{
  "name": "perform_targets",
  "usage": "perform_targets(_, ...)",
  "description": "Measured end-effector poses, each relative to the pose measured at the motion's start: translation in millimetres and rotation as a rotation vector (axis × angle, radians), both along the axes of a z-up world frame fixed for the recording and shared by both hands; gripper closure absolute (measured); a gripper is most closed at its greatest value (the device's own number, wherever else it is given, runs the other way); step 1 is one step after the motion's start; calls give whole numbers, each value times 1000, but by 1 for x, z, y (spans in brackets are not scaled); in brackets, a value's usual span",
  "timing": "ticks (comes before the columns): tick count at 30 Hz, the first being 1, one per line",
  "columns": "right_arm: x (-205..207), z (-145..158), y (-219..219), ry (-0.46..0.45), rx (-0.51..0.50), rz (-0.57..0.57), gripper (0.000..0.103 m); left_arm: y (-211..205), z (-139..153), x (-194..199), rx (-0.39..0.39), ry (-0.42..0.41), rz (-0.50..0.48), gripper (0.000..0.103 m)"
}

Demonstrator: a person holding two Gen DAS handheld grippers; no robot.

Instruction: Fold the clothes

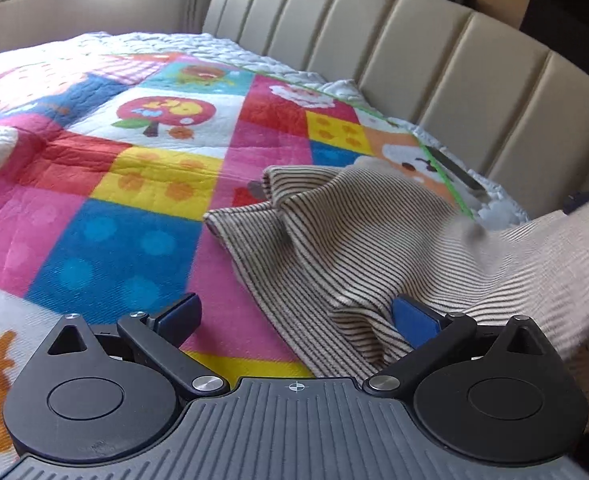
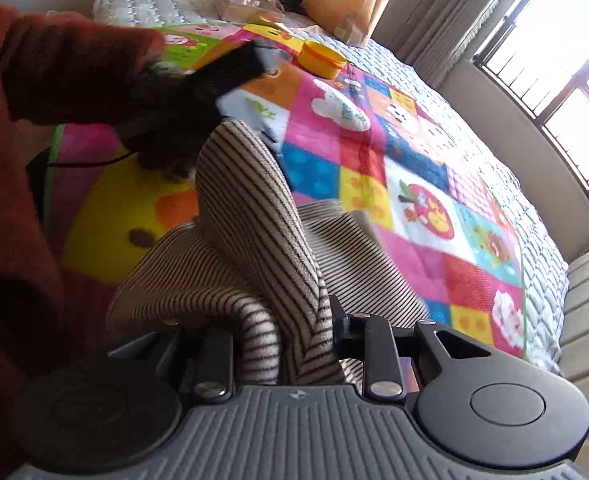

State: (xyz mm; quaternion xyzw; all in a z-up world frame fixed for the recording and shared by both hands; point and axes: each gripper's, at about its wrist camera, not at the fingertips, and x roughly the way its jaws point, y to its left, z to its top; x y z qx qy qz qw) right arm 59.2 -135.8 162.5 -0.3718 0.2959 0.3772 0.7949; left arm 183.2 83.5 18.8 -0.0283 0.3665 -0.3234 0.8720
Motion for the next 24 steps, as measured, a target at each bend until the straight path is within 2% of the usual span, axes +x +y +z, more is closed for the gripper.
perform_targets(3,67,-5,4,86,42,-27,75,22,2,3,-29,10,46,0)
perform_targets(5,107,-24,3,152,61,-66,71,33,7,0,-44,4,72,0)
perform_targets(7,132,-49,0,208,59,-105,68,30,14,-5,-54,-18,44,0)
perform_targets(10,142,-68,-3,215,105,-127,56,22,24,-15,-65,-55,-15,0)
perform_targets(12,143,-66,-11,203,138,-160,35,16,31,-21,-73,-80,-54,0)
perform_targets(14,141,-62,-20,178,152,-180,23,10,37,-27,-80,-104,-94,0)
perform_targets(18,143,-49,-41,160,224,-241,11,-6,47,-38,-79,-150,-176,0)
perform_targets(22,147,-45,-59,159,321,-324,2,-37,38,-41,11,-161,-231,0)
perform_targets(24,152,-43,-65,145,373,-374,2,-47,34,-35,47,-168,-210,0)
